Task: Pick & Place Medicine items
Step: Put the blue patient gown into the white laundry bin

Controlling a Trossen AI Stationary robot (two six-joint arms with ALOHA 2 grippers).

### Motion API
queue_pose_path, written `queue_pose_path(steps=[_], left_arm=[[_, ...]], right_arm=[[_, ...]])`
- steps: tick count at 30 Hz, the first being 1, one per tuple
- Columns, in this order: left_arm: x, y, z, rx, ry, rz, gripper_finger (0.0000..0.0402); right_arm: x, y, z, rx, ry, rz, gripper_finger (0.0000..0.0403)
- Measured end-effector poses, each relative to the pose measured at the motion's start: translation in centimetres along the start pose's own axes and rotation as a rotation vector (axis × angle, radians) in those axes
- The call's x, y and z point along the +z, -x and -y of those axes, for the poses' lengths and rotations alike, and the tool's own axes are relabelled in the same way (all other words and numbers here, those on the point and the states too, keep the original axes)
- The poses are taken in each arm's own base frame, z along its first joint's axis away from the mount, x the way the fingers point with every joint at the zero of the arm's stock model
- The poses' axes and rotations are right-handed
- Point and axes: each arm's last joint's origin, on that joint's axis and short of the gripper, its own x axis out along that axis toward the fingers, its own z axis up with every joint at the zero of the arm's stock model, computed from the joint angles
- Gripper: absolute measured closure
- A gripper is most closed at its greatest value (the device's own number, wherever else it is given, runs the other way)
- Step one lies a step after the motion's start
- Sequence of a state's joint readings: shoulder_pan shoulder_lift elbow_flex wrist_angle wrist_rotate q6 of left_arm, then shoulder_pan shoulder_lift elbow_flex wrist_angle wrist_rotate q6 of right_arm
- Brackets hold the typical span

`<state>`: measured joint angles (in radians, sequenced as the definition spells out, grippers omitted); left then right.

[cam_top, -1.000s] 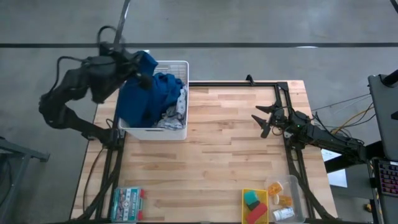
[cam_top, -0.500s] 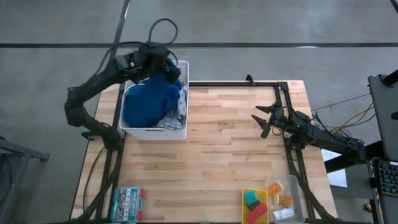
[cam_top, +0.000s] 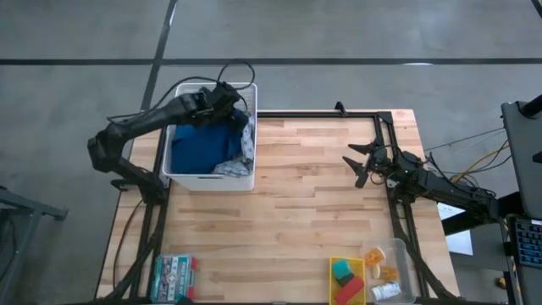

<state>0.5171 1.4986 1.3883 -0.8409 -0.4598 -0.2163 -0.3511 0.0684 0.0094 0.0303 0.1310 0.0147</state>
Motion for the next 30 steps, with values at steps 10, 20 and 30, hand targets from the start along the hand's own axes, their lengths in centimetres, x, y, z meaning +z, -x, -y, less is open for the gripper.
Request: queue_pose_path(steps=[10,20,30], left_arm=[[-1.8,-2.1,0.7,0.003,-0.006,-0.006,0.0395],[-1.6,-0.9,0.2,-0.019,0.010,0.029,0.0363],[-1.4,2.1,-1.2,-0.085,0.057,0.113,0.0235]], right_arm=[[0.0,0.0,0.0,0.000,0.000,0.000,0.0165],[0.0,0.0,0.0,0.000,0.000,0.000,0.0165],[0.0,0.0,0.0,0.000,0.000,0.001,0.0165]])
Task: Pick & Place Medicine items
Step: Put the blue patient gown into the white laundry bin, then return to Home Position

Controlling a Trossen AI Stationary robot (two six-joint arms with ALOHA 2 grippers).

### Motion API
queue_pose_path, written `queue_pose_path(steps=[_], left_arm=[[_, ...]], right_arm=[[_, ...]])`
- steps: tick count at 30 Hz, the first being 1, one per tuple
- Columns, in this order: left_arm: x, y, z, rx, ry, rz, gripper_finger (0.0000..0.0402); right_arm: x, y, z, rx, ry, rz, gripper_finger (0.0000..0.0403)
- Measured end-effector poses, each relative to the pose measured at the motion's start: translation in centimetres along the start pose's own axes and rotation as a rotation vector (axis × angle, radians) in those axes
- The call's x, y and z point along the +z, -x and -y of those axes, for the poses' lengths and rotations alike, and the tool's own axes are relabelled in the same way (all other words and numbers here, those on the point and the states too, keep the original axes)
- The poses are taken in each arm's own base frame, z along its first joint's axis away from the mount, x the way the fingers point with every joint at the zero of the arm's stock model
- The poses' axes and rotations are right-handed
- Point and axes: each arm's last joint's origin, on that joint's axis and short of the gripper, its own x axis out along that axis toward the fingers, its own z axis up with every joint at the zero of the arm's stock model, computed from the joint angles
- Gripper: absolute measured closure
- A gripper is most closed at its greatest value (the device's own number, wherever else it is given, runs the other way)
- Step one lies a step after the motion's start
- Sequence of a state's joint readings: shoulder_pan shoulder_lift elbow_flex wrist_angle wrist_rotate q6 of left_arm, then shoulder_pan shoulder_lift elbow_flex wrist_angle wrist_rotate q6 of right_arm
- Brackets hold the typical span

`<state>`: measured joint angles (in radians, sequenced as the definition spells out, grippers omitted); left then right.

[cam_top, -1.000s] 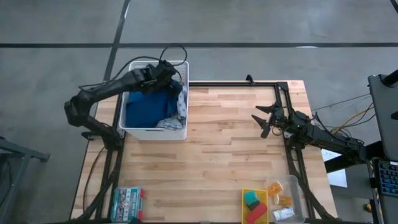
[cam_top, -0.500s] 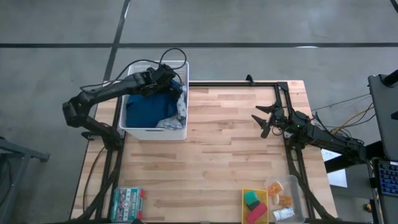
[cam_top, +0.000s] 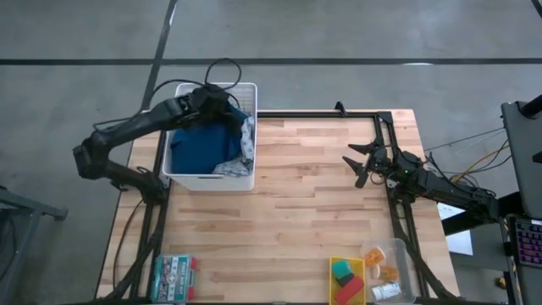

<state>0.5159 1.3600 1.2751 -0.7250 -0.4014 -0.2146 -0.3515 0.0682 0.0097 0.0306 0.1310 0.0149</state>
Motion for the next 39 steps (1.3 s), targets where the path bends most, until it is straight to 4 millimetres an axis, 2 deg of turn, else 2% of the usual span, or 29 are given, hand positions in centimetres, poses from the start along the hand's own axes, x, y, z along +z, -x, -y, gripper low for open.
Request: queue_pose_path(steps=[7,14,22,27,31,39], left_arm=[[0.2,2.0,-0.8,-0.027,0.025,0.057,0.0126],[0.3,3.6,-1.4,-0.036,0.038,0.102,0.0068],[0.2,5.6,-1.8,-0.096,0.051,0.160,0.0068],[-0.1,7.9,-1.6,-0.193,-0.016,0.214,0.0083],[-0.8,10.0,-0.6,-0.269,-0.148,0.270,0.0089],[-2.6,13.8,2.1,-0.360,-0.249,0.357,0.0083]], right_arm=[[0.0,0.0,0.0,0.000,0.000,0.000,0.0165],[0.0,0.0,0.0,0.000,0.000,-0.001,0.0165],[0.0,0.0,0.0,0.000,0.000,0.000,0.0165],[0.0,0.0,0.0,0.000,0.000,-0.001,0.0165],[0.0,0.0,0.0,0.000,0.000,-0.001,0.0165],[0.0,0.0,0.0,0.000,0.000,-0.001,0.0165]])
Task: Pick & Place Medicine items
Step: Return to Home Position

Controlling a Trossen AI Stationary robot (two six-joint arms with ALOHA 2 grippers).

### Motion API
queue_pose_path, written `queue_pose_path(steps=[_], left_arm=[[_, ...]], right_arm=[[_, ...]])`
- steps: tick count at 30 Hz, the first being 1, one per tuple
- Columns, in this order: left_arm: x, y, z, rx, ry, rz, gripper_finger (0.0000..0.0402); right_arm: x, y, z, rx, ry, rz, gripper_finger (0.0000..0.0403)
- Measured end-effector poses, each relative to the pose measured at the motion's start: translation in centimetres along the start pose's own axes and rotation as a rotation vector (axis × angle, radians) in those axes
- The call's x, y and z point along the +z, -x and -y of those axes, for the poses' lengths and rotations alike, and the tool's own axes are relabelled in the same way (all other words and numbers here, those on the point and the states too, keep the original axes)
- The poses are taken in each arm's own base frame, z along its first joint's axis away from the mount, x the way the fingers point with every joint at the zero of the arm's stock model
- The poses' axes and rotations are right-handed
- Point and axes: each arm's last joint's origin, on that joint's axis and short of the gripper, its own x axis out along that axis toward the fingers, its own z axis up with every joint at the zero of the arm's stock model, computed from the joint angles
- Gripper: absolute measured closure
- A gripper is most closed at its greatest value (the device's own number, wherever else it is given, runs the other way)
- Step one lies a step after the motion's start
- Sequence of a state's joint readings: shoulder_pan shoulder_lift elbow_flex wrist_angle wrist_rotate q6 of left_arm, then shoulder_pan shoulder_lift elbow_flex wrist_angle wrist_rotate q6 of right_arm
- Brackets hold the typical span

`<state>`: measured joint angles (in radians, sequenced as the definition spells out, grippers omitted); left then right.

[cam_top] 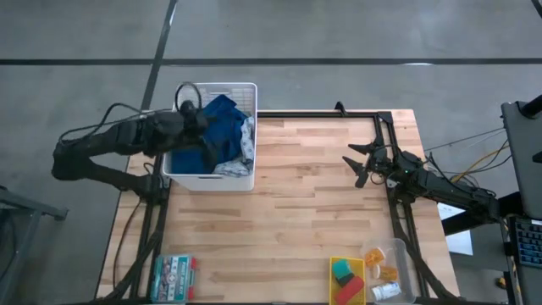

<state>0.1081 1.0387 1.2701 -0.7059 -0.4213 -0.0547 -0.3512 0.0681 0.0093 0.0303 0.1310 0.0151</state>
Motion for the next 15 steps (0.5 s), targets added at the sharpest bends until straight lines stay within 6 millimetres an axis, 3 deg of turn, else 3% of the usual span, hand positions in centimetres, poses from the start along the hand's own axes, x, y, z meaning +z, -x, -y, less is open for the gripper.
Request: queue_pose_path(steps=[9,15], left_arm=[[-0.5,3.8,5.9,-0.326,-0.139,0.071,0.0090],[-2.2,5.7,10.1,-0.541,-0.206,0.173,0.0101]], right_arm=[[0.0,0.0,0.0,0.000,0.000,0.000,0.0165],[0.0,0.0,0.0,0.000,0.000,0.000,0.0165]])
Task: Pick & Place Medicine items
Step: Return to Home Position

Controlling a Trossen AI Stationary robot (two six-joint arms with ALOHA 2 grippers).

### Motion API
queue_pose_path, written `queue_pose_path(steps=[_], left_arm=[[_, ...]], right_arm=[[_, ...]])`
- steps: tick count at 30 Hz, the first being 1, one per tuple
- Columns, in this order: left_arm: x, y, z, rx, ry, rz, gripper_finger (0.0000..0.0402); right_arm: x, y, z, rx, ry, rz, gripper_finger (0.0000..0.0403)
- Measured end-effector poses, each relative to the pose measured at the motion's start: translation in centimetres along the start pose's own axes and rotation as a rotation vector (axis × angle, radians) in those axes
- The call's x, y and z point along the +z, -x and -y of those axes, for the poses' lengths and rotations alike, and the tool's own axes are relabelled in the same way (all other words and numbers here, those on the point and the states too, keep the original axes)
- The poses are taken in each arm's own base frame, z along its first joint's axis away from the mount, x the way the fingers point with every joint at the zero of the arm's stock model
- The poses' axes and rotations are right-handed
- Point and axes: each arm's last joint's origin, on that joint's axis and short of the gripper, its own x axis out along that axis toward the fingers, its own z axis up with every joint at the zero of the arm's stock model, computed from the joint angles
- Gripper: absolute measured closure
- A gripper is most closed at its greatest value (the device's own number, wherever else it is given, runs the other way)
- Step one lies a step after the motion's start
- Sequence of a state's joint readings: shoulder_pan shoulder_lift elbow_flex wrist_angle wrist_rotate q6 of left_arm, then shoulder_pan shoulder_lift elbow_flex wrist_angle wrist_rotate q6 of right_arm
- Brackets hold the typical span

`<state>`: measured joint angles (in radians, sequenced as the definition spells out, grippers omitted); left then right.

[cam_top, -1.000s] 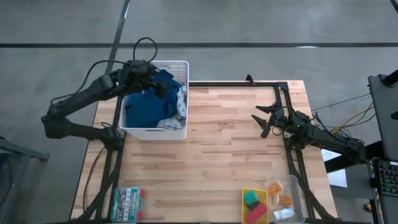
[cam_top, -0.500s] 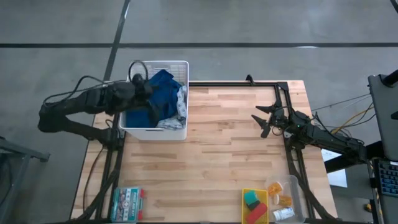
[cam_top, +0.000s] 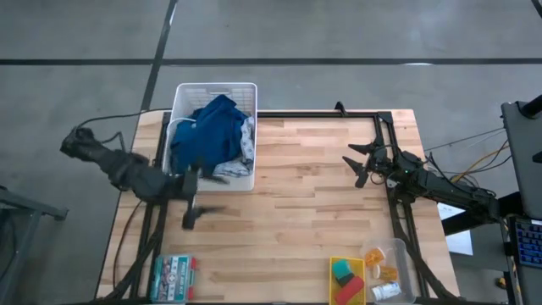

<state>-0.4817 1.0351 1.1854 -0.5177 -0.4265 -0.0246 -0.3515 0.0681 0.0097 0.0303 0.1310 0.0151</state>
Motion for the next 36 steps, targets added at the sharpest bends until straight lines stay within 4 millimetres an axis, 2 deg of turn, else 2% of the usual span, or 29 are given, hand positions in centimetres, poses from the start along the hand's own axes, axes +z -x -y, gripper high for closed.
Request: queue_pose_path(steps=[6,10,13,17,20,24,30,36], left_arm=[[-2.5,0.1,5.0,-0.208,-0.049,0.064,0.0107],[-4.2,0.4,7.5,-0.313,-0.050,0.127,0.0108],[-6.2,0.3,9.2,-0.387,-0.048,0.165,0.0108],[-9.8,0.0,10.6,-0.511,-0.152,0.150,0.0108],[-12.0,-0.1,10.9,-0.516,-0.272,0.161,0.0108],[-13.8,0.1,10.4,-0.493,-0.419,0.208,0.0108],[-16.5,1.5,9.5,-0.581,-0.435,0.222,0.0108],[-18.6,2.7,8.0,-0.608,-0.340,0.269,0.0108]], right_arm=[[0.0,0.0,0.0,0.000,0.000,0.000,0.0165],[0.0,0.0,0.0,0.000,0.000,0.000,0.0165],[0.0,0.0,0.0,0.000,0.000,0.000,0.0165],[0.0,0.0,0.0,0.000,0.000,0.000,0.0165],[0.0,0.0,0.0,0.000,0.000,-0.001,0.0165],[0.0,0.0,0.0,0.000,0.000,0.000,0.0165],[0.0,0.0,0.0,0.000,0.000,0.000,0.0165],[0.0,0.0,0.0,0.000,0.000,0.000,0.0165]])
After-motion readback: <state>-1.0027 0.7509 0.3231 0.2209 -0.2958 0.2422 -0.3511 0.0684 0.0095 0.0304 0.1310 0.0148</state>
